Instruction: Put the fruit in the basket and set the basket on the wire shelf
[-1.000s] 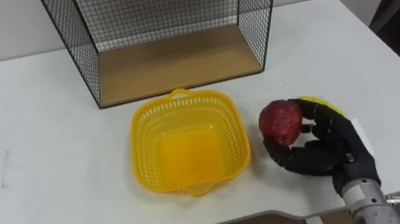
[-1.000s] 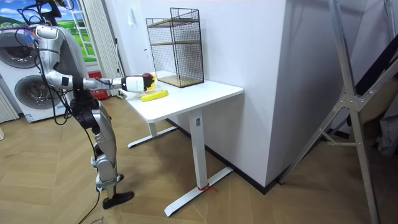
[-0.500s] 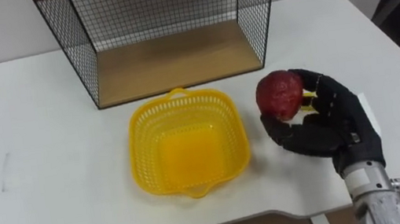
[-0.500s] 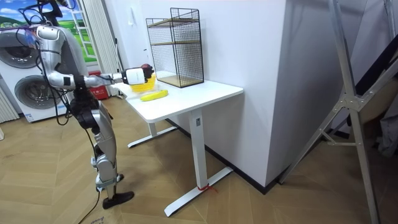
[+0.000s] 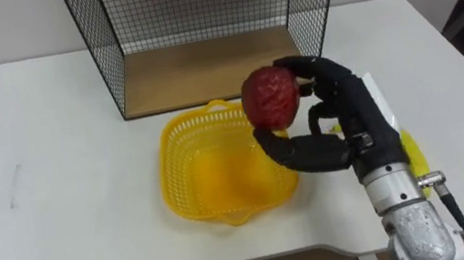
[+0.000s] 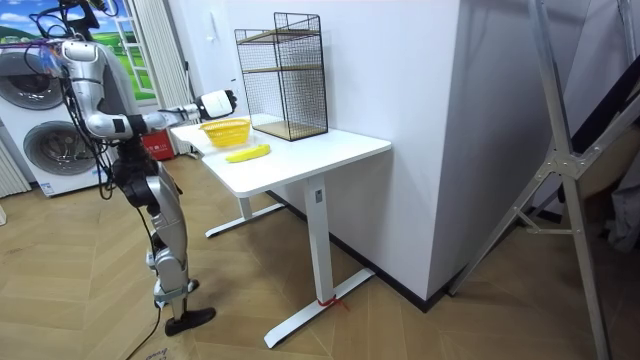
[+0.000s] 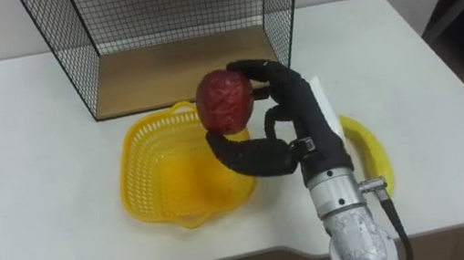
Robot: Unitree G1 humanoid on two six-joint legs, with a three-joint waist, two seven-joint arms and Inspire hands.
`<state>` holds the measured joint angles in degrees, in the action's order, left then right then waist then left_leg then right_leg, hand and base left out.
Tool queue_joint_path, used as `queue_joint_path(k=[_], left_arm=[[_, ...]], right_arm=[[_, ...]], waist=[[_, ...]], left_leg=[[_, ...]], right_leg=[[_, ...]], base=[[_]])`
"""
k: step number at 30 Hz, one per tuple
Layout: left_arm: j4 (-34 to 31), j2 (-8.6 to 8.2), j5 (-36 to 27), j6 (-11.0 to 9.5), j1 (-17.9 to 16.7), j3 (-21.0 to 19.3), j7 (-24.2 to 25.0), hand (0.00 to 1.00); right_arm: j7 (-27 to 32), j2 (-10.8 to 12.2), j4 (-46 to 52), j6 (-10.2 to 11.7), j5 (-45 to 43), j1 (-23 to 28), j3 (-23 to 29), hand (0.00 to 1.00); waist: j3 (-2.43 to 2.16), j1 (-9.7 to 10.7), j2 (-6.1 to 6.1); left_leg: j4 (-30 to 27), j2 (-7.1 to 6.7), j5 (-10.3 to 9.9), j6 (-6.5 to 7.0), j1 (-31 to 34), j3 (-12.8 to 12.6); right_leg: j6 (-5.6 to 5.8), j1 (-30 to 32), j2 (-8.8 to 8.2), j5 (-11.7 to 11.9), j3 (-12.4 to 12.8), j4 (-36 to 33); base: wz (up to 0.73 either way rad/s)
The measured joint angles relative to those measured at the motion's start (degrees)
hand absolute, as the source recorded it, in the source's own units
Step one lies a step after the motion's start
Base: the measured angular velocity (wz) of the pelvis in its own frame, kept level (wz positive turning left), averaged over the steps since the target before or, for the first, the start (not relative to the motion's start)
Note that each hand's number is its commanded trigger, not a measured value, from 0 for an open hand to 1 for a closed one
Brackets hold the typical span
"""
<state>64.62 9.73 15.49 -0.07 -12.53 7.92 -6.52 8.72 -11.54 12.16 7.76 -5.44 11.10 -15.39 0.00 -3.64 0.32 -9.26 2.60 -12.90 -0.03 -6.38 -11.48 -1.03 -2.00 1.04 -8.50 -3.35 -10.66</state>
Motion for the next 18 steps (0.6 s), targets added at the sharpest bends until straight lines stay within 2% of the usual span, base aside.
queue_joint_path(k=[1,2,3,18], left_arm=[[0.0,0.0,0.0,0.0,0.1,0.0,0.3,0.0],[0.0,0.02,0.0,0.0,0.3,0.0,0.5,0.0],[0.0,0.01,0.0,0.0,0.4,0.0,0.7,0.0],[-0.7,0.35,-0.1,0.2,0.6,0.0,0.5,0.0]], right_arm=[[-0.5,-0.1,0.0,0.0,-0.7,0.0,-0.4,0.81],[-0.9,-0.1,0.0,0.0,-1.2,0.0,-0.4,0.59],[-1.5,-0.1,0.0,0.0,-1.9,0.0,-0.5,0.0],[-6.0,-0.8,-0.2,-0.4,-6.5,0.1,-1.6,0.0]], waist=[[-0.01,0.0,-0.01],[-0.03,0.0,-0.04],[-0.02,-0.1,-0.03],[0.06,0.1,-0.59]], left_leg=[[0.0,0.01,0.0,0.0,0.0,0.0],[0.0,0.01,0.0,0.0,0.0,0.0],[0.1,0.01,0.0,0.0,0.0,0.0],[0.1,-0.04,0.0,0.0,-0.1,0.6]], right_leg=[[-0.01,0.0,0.0,0.0,0.0,0.0],[-0.01,0.0,0.0,0.0,0.0,-0.1],[-0.01,0.0,0.0,0.0,0.0,-0.1],[-0.02,-0.3,-0.01,0.0,-0.1,0.1]], base=[[0.0],[0.0],[0.0],[0.0]])
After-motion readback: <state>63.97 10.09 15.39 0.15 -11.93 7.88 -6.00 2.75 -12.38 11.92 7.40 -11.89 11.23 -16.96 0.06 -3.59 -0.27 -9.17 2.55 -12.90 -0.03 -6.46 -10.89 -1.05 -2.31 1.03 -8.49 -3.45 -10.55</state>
